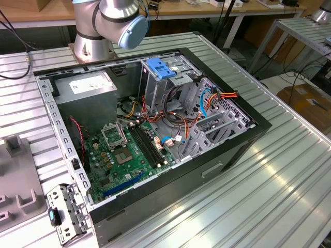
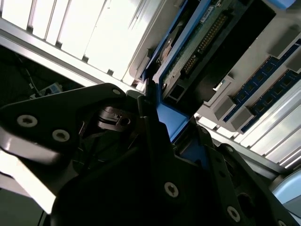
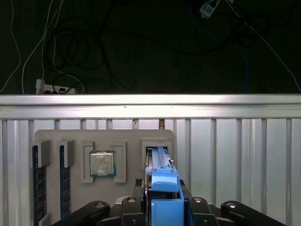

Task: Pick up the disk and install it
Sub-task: 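Pick up the disk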

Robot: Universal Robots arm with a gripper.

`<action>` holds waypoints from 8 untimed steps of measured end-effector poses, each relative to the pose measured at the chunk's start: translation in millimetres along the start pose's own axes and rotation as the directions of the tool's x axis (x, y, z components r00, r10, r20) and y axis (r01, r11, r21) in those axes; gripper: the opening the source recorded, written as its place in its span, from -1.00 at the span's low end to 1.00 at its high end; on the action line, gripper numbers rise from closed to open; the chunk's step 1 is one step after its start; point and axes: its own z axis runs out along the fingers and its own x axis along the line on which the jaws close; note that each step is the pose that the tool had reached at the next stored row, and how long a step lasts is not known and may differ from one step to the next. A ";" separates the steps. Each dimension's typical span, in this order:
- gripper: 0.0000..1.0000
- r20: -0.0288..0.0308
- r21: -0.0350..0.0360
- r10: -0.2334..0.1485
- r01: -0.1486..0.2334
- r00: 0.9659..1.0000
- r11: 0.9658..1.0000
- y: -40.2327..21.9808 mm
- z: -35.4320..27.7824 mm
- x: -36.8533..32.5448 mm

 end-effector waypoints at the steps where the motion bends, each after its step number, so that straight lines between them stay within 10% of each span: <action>1: -0.25 0.000 0.000 0.000 0.000 1.000 1.000 0.0 -0.7 0.0; 8: -0.25 0.000 0.000 0.000 0.000 1.000 1.000 0.0 -1.8 0.0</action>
